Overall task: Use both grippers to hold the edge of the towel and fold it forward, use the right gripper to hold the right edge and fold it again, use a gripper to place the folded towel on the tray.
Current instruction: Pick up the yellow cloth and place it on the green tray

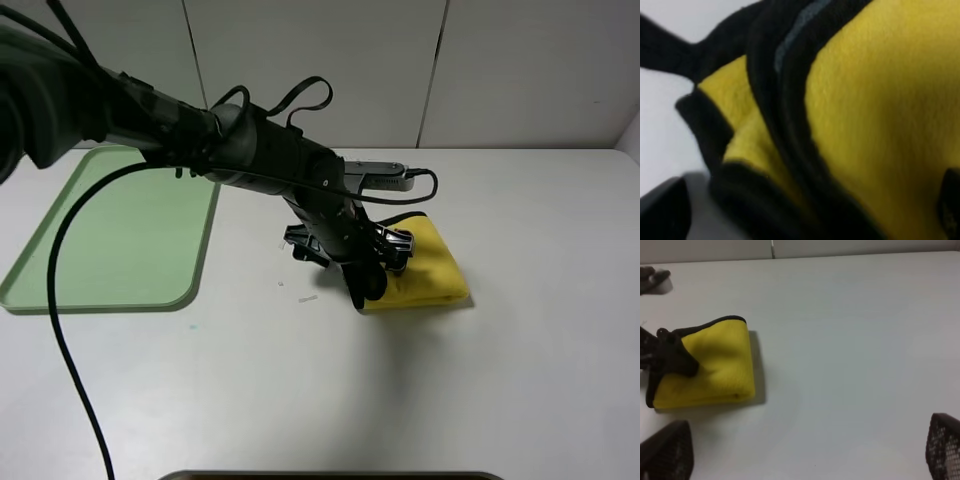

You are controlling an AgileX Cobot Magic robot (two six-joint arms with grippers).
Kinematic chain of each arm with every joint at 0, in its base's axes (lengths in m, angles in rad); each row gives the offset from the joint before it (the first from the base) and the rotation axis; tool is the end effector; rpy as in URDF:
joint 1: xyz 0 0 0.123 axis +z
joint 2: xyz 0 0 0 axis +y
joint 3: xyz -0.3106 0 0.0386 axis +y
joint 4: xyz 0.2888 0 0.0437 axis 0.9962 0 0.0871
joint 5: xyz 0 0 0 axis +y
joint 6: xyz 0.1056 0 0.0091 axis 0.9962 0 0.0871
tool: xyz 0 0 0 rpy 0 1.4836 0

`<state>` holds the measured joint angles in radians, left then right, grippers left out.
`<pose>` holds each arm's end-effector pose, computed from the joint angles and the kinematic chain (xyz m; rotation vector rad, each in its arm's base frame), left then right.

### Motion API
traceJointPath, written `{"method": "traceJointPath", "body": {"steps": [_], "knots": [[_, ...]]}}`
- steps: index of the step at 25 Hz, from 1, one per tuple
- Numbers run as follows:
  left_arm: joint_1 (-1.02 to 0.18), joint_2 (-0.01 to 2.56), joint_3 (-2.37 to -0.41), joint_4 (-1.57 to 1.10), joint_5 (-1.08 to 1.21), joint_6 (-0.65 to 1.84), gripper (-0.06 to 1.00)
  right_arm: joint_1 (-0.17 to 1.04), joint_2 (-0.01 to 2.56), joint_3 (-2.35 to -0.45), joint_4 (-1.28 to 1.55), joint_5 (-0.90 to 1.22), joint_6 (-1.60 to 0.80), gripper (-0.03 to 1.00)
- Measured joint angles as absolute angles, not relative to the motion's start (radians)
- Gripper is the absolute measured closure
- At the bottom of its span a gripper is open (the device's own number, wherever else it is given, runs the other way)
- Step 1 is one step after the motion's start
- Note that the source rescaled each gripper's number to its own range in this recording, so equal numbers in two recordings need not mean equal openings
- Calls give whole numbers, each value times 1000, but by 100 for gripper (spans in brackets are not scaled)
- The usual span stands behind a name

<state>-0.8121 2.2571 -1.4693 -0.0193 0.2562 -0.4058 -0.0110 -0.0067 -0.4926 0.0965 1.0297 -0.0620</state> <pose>0.3590 -0.3794 0.0782 0.5032 2.5531 -0.4834 0.0173 0.0086 0.2909 -0.0539 2.0103 0.0684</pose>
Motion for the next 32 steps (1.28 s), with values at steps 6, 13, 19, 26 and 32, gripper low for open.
{"method": "traceJointPath", "body": {"steps": [6,13,19,26,32], "knots": [[-823,2267,-1470,-38,193,-407,-5,-11,-7,-493,96,1030,-62,-3],[-823,2270,-1470,-43,193,-407,8,-11,-7,-493,96,1029,-62,-3],[-823,2276,-1470,-47,193,-408,45,-11,-7,-493,96,1029,-62,-3],[-823,2276,-1470,-49,190,-408,84,-11,-7,-493,96,1029,-62,-3],[-823,2275,-1470,-49,208,-408,84,-11,-7,-493,96,1029,-62,-3]]}}
